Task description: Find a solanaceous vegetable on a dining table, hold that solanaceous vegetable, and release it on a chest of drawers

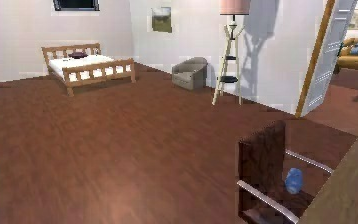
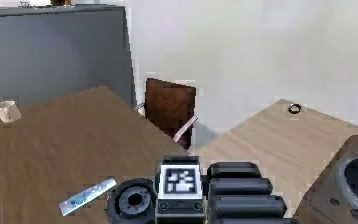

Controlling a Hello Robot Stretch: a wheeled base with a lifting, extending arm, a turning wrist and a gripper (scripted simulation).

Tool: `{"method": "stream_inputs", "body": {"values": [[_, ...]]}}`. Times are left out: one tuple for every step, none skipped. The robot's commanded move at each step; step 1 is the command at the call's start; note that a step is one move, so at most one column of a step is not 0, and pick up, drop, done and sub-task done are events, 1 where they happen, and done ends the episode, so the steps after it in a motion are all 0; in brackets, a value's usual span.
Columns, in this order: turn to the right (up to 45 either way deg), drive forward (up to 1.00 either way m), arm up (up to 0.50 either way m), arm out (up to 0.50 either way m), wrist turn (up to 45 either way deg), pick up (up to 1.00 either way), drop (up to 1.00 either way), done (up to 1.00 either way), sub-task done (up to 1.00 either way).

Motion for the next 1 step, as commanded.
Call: {"method": "stream_inputs", "body": {"values": [[-27.0,0.00,0.00,0.00,0.0,0.00,0.00,0.00,0.00]]}}
